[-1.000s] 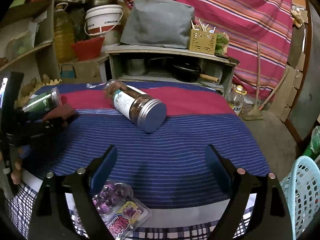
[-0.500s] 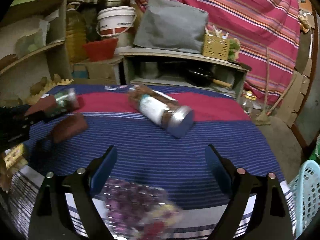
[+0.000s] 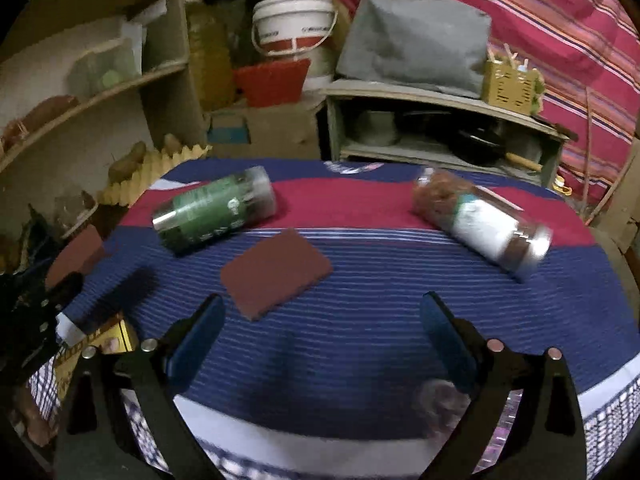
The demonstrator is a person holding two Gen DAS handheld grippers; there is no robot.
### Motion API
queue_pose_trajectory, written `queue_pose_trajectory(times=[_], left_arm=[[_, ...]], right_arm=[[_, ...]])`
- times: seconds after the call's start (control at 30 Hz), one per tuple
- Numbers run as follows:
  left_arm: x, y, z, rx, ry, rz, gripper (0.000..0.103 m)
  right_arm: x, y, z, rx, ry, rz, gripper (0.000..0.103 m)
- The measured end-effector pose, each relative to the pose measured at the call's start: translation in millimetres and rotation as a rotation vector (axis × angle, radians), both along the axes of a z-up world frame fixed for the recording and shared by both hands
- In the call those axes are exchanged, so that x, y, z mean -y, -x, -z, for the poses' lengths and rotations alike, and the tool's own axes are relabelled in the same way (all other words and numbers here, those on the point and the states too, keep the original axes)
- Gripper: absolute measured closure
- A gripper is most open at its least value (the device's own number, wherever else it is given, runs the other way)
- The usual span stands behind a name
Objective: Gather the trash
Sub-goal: 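Grasp the second maroon scouring pad with the right gripper while the left lifts its pad, then carry both scouring pads with both grippers over the light blue basket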
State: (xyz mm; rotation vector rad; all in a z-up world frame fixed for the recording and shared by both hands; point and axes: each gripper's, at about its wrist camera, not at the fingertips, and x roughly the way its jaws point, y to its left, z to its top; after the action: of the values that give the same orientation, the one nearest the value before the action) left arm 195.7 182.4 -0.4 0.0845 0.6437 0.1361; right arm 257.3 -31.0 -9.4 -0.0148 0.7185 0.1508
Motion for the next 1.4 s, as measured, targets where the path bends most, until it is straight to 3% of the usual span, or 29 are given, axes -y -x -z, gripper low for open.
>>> queue_pose_trajectory(times=[0.23,0.4,0.6,0.83,1.17,1.4], left_arm=[[-24.1,-7.0,-0.7,0.015,0.027,-0.025,0.041],[-44.8,-22.1,-0.8,0.013,0.087,-0.047,0.041],[-46.3,-30.1,3.2,0.005,0.092,-0.049,0.041],[-40.7,-27.1,2.2,0.003,0.078,-0.041,0.041],[-12.9,-9.4,-22.3,0.026,0.06,-0.042,0.041],[43.9,5.8,-49.0,0.077,0.059,0.008,0.041]], right_arm=[[-33.7,-30.2,11.0,-0.053,-0.01,0.044,0.007],[-51.5,-54.1,26.7,-0.109,0.032,0.112,0.007],[-57.2,-70.9,45.2,-0.196,0.07,0.161,0.01],[-44.9,-65.6,43.5,-0.192,0.024,0.121,0.016],[13.5,-29.4,8.5,-0.105,0.01,0.084,0.016],[88.8,11.1,-33.8,0.012,0.012,0.108,0.016]])
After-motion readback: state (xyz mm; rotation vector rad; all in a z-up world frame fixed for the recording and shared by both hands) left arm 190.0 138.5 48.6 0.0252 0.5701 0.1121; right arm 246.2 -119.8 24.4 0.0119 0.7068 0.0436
